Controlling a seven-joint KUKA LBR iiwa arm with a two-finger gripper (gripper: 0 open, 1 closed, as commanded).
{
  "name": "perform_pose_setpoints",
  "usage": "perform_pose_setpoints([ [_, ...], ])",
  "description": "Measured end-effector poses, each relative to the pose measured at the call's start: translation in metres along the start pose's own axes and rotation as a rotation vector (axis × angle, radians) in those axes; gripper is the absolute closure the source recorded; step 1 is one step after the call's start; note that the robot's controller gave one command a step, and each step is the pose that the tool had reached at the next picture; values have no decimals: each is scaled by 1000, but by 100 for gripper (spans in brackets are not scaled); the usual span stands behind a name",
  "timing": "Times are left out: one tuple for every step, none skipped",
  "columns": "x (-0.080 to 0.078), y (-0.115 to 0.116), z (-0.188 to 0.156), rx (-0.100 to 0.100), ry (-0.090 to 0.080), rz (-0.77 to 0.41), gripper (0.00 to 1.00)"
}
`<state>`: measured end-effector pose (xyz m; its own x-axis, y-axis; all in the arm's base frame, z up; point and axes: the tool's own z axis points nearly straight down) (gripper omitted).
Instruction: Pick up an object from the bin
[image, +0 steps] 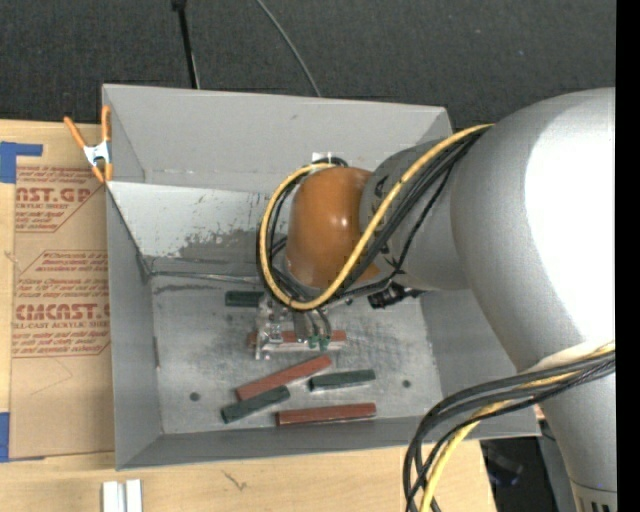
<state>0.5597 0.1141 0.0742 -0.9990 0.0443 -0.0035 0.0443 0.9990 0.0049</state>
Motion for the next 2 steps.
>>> perform_pose_setpoints([
  [0,0,0,0,0,0,100],
  [4,8,-146,3,1,-18,100],
])
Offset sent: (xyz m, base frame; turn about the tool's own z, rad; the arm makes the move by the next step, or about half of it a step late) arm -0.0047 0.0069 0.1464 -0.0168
